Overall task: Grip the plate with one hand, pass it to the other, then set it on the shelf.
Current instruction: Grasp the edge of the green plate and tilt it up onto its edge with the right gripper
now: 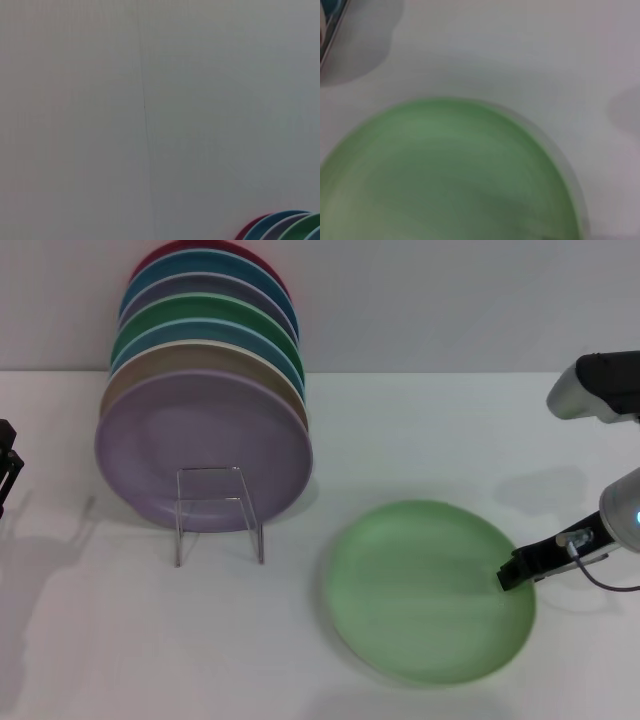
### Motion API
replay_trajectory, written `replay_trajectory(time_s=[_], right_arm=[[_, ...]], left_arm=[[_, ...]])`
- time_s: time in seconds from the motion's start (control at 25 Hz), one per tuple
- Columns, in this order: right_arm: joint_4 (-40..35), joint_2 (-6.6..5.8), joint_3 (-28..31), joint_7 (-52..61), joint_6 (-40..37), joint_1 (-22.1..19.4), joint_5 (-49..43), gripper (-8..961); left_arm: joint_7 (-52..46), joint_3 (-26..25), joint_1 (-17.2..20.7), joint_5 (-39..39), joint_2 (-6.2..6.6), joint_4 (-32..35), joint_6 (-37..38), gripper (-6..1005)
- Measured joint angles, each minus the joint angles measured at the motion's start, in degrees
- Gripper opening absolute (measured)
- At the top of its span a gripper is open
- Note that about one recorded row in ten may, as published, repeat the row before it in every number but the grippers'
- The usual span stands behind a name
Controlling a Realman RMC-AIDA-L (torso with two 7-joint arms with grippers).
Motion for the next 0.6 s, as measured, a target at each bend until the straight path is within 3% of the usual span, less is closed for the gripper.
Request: replay_trajectory(time_s=[0.28, 0.6], right_arm=[[0.40, -0.07, -4.45, 0.18, 0.16, 0.31, 0.00, 184], [3.84, -0.07, -4.26, 0.18, 1.34, -0.36, -0.03, 55]], left_arm=[[0.00, 0.13, -0.08, 0.09, 0.11, 0.00, -0.06, 815], [0.02, 0.16, -0.20, 0.10, 0.12, 0.00, -0.04, 816]])
